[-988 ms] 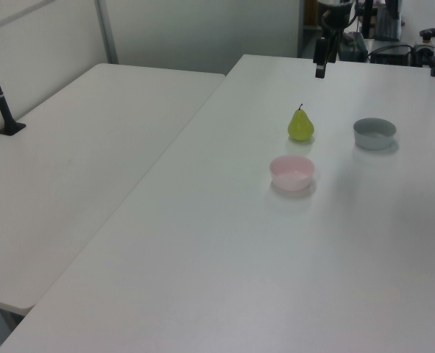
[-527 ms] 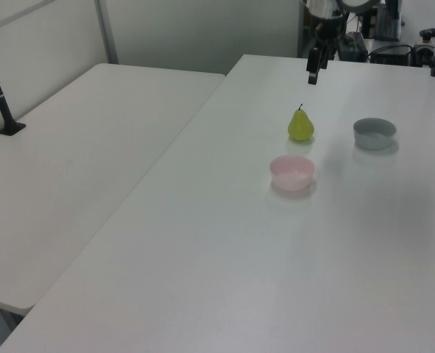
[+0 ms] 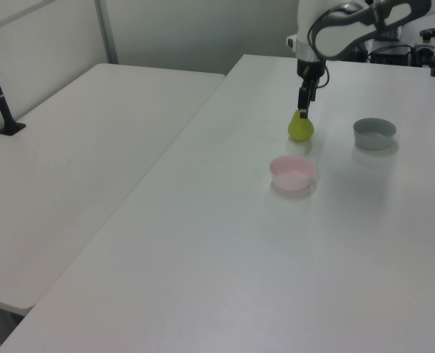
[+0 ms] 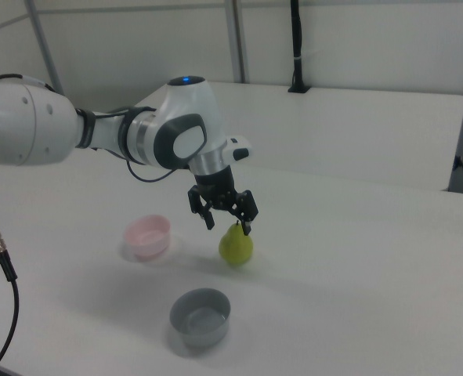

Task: Place the pear in the bowl
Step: 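Close the gripper around the pear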

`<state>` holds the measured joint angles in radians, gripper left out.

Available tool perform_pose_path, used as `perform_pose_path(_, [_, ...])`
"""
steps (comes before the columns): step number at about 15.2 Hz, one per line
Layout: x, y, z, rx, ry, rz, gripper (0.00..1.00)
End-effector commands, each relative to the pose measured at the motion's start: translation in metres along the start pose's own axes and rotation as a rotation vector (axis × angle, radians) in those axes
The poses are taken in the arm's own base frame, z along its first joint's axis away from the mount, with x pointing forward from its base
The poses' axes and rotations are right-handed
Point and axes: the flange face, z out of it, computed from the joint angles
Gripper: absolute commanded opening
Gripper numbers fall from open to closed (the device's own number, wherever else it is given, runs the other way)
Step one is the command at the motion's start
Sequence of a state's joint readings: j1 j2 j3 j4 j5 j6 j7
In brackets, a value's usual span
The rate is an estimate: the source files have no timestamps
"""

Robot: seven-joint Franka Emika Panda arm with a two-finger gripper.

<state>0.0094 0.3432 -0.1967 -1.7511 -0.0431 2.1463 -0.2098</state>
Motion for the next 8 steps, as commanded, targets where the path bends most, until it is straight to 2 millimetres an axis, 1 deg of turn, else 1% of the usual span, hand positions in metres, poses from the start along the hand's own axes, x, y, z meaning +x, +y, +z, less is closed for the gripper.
perform_pose_path(1, [0.008, -0.001, 0.029, -0.019, 0.006, -0.031, 1.0])
perform_pose_path(2, [0.01, -0.003, 0.037, -0.02, 0.006, -0.033, 1.0])
perform_pose_path(3, [0.011, -0.004, 0.039, -0.021, 0.011, -0.035, 1.0])
perform_pose_path(4, [0.011, -0.005, 0.048, -0.022, 0.003, -0.036, 1.0])
perform_pose_path(6, [0.012, -0.007, 0.057, -0.022, -0.001, -0.035, 1.0])
perform_pose_path(8, [0.014, -0.008, 0.062, -0.024, 0.005, -0.036, 0.81])
